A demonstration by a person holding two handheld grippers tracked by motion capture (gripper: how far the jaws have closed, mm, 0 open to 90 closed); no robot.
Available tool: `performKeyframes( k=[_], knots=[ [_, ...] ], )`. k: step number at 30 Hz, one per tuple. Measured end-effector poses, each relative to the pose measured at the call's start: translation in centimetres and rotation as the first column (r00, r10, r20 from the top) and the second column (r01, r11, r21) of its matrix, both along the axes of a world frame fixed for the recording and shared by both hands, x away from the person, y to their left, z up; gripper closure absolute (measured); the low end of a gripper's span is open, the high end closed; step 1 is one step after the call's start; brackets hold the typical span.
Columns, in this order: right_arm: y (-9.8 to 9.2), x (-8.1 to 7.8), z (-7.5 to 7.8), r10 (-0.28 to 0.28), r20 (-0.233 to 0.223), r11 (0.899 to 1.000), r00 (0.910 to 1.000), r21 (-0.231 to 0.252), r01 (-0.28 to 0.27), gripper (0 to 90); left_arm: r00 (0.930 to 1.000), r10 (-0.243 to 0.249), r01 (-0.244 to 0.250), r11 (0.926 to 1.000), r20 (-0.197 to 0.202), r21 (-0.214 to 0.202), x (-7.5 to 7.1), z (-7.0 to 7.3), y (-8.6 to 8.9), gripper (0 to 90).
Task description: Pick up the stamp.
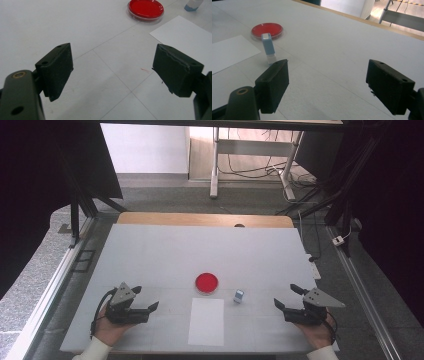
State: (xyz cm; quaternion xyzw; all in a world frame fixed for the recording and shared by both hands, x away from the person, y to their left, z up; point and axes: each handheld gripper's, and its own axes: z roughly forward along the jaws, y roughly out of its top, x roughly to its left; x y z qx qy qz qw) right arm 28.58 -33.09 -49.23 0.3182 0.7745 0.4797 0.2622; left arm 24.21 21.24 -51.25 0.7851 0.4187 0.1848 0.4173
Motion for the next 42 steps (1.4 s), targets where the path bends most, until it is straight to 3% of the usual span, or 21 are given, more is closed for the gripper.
performKeyframes(
  k=[7, 22, 42],
  knots=[
    [0.4, 0.0, -0.5, 0.016, -0.002, 0.999, 0.9999, -0.027, -0.016, 18.4, 1.0, 0.002, -0.002, 1.0, 0.001, -0.006, 0.1, 0.0, 0.2, 16.7],
    [0.6, 0.0, -0.6, 0.014, -0.019, 0.999, 0.9997, -0.036, -0.015, 19.9, 0.9997, 0.009, -0.009, 0.9998, 0.021, -0.015, 0.0, 0.1, 0.3, 17.5],
    [1.6, -0.1, 0.7, 0.033, -0.005, 0.999, 0.9995, 0.003, -0.033, 22.2, 0.9999, -0.008, 0.008, 0.9999, 0.014, 0.014, 0.2, -0.2, 0.0, 18.9]
  ],
)
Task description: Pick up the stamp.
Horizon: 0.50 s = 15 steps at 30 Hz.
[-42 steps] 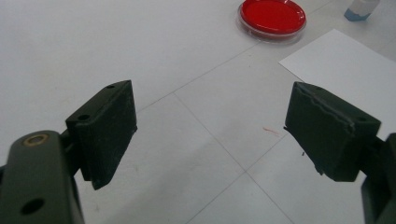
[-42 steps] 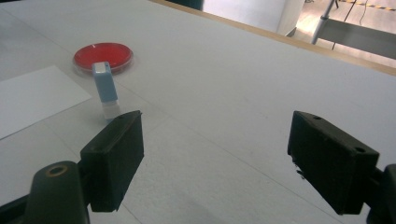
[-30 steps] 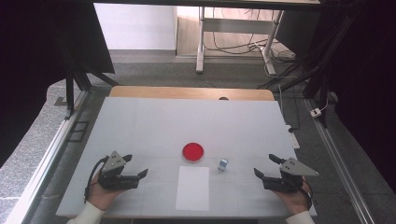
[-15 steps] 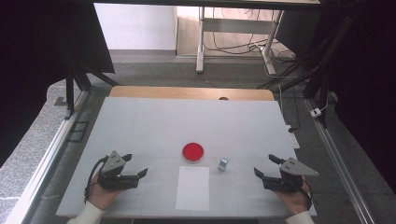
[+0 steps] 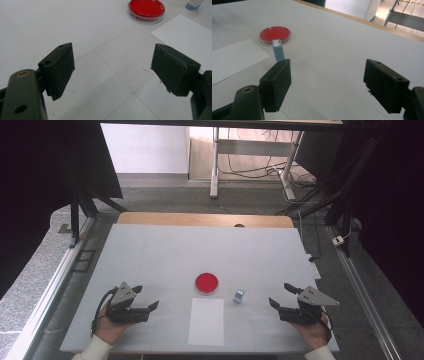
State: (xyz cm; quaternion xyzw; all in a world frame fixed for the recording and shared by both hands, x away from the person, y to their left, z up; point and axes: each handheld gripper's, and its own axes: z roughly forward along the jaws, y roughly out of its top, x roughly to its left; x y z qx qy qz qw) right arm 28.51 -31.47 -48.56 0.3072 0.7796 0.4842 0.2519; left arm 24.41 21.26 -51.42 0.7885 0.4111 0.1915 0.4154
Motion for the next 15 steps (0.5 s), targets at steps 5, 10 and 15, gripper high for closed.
performKeyframes(
  k=[5, 10, 15],
  knots=[
    [0.4, 0.0, 0.5, 0.009, 0.005, 1.0, 0.9999, 0.006, -0.01, 22.3, 1.0, -0.006, 0.006, 1.0, -0.005, 0.0, 0.0, -0.1, -0.1, 18.9],
    [1.0, 0.2, 0.9, 0.021, 0.005, 1.0, 0.9998, 0.005, -0.021, 22.3, 0.9999, -0.007, 0.007, 1.0, -0.007, 0.003, 0.1, -0.1, -0.1, 18.8],
    [1.8, 0.4, 1.3, 0.035, 0.009, 0.999, 0.9994, -0.006, -0.035, 22.6, 0.9999, -0.012, 0.012, 0.9999, -0.012, 0.005, 0.2, -0.2, -0.2, 18.8]
  ],
)
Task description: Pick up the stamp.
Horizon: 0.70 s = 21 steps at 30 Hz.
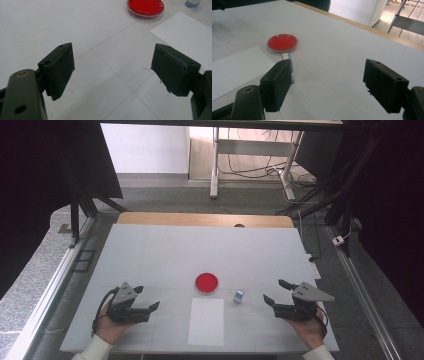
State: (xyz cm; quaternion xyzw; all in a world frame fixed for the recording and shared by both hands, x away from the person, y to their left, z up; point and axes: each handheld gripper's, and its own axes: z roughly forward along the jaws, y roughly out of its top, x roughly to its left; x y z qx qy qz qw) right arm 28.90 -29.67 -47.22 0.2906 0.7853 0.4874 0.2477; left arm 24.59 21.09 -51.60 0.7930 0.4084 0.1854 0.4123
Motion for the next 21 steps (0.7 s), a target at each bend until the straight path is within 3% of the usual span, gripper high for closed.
performKeyframes(
  k=[11, 21],
  knots=[
    [1.8, 0.4, 1.3, 0.043, 0.001, 0.999, 0.9991, -0.019, -0.043, 23.6, 1.0, -0.006, 0.006, 1.0, -0.001, 0.001, 0.2, 0.0, -0.1, 18.7],
    [5.0, 1.8, 2.6, 0.11, -0.031, 0.993, 0.9934, -0.03, -0.111, 24.0, 0.9999, -0.014, 0.014, 0.9999, -0.002, 0.005, 0.5, -0.1, -0.3, 18.6]
  ],
)
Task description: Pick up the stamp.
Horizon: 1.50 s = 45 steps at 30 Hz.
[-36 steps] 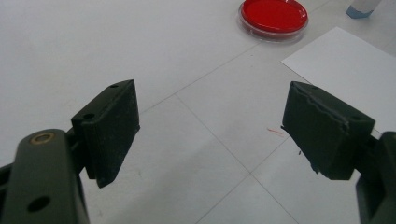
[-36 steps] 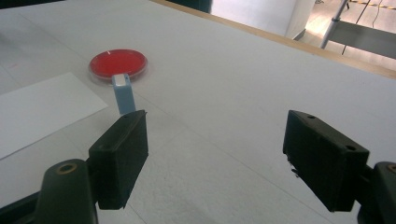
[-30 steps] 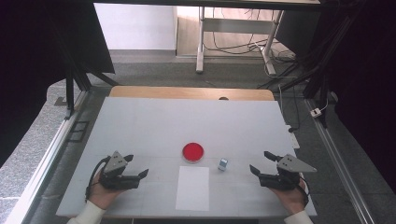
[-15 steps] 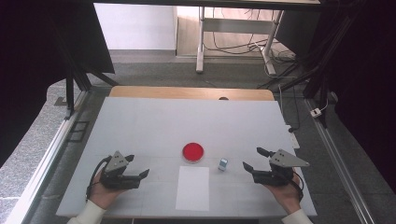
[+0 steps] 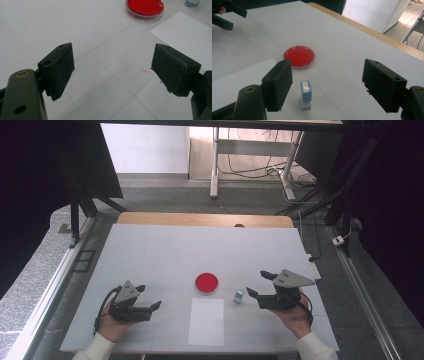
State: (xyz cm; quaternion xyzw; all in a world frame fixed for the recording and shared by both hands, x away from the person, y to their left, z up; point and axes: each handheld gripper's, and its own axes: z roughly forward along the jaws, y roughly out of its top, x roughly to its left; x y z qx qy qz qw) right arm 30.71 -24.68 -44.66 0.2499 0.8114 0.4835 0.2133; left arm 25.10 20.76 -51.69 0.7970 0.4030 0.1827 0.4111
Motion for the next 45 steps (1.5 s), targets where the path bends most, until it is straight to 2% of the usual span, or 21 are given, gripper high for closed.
performKeyframes(
  k=[3, 7, 16, 25, 34, 45],
  knots=[
    [0.9, 0.6, -0.1, 0.015, -0.016, 1.0, 0.9998, -0.013, -0.016, 24.0, 1.0, 0.001, -0.001, 1.0, 0.002, -0.002, 0.0, 0.0, 0.0, 18.6],
    [1.7, 0.9, -0.5, 0.027, -0.029, 1.0, 0.9992, -0.006, -0.027, 24.0, 1.0, -0.001, 0.001, 1.0, 0.001, 0.003, 0.1, 0.0, 0.1, 18.5],
    [2.4, 1.1, -1.6, 0.058, -0.062, 0.998, 0.9964, -0.033, -0.06, 25.4, 1.0, -0.003, 0.003, 0.9999, 0.002, 0.015, 0.0, -0.1, -0.1, 18.5],
    [3.1, 1.5, -3.2, 0.072, -0.117, 0.993, 0.9904, -0.084, -0.082, 29.8, 1.0, 0.002, -0.002, 0.9999, -0.004, 0.015, 0.1, -0.3, 0.0, 18.2],
    [3.7, 1.5, -4.1, 0.086, -0.133, 0.989, 0.9874, -0.112, -0.101, 37.6, 1.0, 0.003, -0.003, 0.9999, -0.007, 0.016, 0.1, -0.3, 0.0, 18.1],
    [3.8, 1.4, -4.7, 0.087, -0.124, 0.983, 0.9885, -0.148, -0.105, 49.7, 0.9999, 0.003, -0.002, 0.9998, -0.01, 0.019, 0.2, -0.4, 0.0, 18.0]
  ],
)
